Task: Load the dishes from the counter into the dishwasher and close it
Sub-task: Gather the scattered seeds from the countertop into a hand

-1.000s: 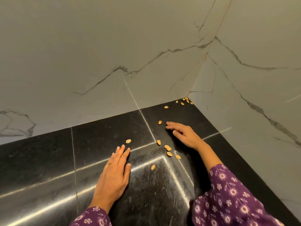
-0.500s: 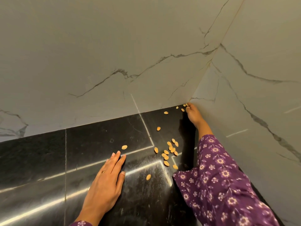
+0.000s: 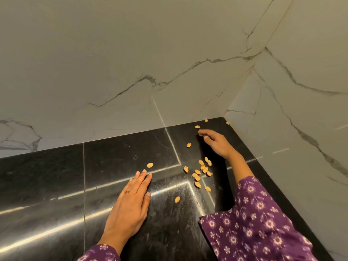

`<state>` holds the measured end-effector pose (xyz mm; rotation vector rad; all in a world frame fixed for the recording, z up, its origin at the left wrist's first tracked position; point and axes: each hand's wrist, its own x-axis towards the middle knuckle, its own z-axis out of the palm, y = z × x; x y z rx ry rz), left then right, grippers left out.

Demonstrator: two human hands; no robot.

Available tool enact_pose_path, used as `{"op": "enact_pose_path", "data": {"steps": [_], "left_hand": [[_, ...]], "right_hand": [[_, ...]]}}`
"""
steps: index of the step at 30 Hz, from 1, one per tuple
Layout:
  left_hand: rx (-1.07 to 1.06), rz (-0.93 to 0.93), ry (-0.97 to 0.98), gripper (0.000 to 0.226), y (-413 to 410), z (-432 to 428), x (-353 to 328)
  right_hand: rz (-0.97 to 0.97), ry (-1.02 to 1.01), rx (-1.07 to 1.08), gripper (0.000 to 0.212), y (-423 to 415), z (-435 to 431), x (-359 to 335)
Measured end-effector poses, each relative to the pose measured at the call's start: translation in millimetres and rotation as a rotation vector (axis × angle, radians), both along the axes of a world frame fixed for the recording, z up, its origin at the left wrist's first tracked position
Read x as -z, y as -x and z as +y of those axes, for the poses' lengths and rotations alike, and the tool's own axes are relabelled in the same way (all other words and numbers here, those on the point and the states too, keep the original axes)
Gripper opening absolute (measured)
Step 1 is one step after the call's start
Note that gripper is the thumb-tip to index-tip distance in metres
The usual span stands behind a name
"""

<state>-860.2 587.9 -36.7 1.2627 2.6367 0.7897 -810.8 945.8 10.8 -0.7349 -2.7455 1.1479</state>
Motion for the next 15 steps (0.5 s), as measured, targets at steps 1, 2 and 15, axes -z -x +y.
{"op": "enact_pose_path", "data": {"steps": [1,2,15], "left_hand": [[0.002,0.002,0.003,0.056,0,1,0],[0.005,0.003,0.006,0.056,0,0,0],[0.012,0.02,0.02,0.053,0,-1,-2]], "right_hand": [[0.048,0.046,0.001,0.031,-6,-3,-1],[0.116,0.081,0.039,0.03,-10,-3,-3],[-0.02,-0.034,0.456,0.046,20,48,10]]}}
